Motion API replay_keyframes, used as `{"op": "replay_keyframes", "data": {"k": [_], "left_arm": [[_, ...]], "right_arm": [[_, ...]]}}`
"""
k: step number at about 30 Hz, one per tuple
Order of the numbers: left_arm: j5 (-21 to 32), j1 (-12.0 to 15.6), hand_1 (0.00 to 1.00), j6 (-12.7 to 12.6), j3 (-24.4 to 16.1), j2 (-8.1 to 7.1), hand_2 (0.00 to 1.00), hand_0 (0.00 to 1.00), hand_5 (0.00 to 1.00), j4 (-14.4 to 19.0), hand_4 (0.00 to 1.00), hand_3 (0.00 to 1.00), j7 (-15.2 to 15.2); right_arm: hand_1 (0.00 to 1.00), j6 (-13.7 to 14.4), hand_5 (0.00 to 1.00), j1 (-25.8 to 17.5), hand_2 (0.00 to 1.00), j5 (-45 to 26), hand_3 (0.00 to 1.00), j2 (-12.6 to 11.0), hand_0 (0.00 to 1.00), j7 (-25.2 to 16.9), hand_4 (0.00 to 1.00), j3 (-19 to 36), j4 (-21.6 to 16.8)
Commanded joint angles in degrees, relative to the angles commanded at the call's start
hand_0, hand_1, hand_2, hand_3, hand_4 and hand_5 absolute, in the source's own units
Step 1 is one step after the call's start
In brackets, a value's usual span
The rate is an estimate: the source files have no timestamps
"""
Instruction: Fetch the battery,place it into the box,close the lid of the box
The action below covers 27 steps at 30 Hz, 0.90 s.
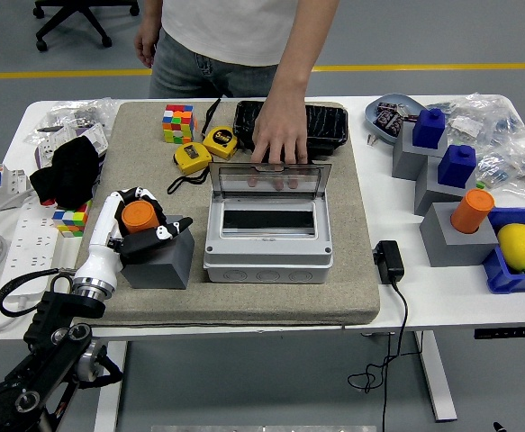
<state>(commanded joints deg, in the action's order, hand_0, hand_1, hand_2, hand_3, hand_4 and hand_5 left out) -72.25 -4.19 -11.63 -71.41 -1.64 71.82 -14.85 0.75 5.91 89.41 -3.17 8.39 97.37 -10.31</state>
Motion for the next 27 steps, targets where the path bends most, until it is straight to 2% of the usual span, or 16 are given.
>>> {"op": "replay_keyframes", "data": {"k": [14, 27], "left_arm": [[0.9, 0.03, 0.002, -1.07, 0.27, -0.09, 0.038, 0.021, 0.051, 0.99, 0.998, 0.021, -0.29], [0.43, -0.53, 0.004, -1.54, 0.47, -0.01, 0.037, 0.024, 0.065, 4.65, 0.998, 0.02, -0.01]], "right_arm": [[0.825, -0.02, 0.992, -0.2, 0.796, 0.34, 0.8, -0.01, 0.919, 0.14, 0.998, 0.09, 0.0], [0.825, 0.0, 0.992, 0.0, 0.796, -0.01, 0.801, -0.1, 0.92, 0.1, 0.998, -0.11, 0.0]]}}
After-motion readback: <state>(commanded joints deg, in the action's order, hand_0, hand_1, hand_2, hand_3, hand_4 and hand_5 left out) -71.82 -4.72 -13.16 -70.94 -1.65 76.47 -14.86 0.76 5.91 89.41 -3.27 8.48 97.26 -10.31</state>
